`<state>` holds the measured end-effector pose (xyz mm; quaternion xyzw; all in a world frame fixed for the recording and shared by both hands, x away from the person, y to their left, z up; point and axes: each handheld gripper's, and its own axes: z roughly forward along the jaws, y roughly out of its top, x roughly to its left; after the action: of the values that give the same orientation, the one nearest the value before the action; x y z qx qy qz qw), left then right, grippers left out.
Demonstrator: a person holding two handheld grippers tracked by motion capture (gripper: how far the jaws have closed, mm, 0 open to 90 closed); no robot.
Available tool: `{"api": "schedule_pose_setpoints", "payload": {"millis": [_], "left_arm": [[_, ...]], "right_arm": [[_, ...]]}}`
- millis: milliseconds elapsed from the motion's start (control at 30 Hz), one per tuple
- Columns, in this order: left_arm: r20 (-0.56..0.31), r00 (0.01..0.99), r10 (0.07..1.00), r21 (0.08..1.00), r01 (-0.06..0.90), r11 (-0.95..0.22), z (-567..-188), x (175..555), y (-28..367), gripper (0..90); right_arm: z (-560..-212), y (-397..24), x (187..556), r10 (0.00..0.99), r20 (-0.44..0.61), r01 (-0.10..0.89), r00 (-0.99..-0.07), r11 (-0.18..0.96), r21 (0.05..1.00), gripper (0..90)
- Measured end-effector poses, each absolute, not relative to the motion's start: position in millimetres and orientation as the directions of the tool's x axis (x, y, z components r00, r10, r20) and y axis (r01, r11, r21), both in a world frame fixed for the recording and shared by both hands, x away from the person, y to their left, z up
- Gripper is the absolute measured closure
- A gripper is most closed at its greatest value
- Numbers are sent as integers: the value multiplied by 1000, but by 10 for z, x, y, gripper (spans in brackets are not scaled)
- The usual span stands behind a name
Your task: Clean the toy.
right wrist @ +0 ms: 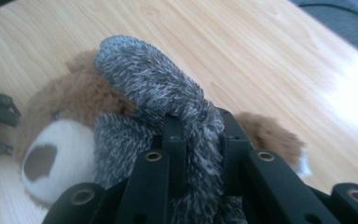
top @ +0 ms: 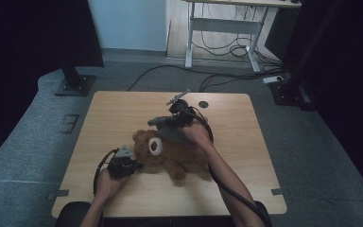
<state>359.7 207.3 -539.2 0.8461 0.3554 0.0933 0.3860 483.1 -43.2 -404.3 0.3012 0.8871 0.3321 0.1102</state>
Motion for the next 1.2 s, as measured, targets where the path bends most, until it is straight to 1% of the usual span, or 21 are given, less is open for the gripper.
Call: {"api": "schedule_pose_setpoints", "payload": {"millis": [167, 300, 667, 900, 1200], "left_arm": [[-108, 731, 674, 716, 528, -457, -5396, 3595, 2069, 788], [-109, 728, 677, 717, 529, -454, -5403, 3594, 2062, 790], [-95, 729, 677, 721, 520, -458, -5405, 3591, 2052, 796], [-90, 731, 676, 718, 518, -465, -5407, 3589, 2049, 796], [-88, 734, 673, 714, 518, -472, -5413, 3590, 2045, 796]], "right_arm": [[-4256, -268, 4954, 594, 27, 476, -804, 616, 627, 765], [-4379, -202, 5039, 596, 6, 482, -803, 643, 595, 765], [-4478, -192, 5269, 643, -30, 522, -766, 648, 555, 765], [-4517, -308, 5414, 684, -31, 561, -729, 623, 545, 765], [-4583, -654, 5554, 745, -38, 622, -667, 583, 523, 765]]}}
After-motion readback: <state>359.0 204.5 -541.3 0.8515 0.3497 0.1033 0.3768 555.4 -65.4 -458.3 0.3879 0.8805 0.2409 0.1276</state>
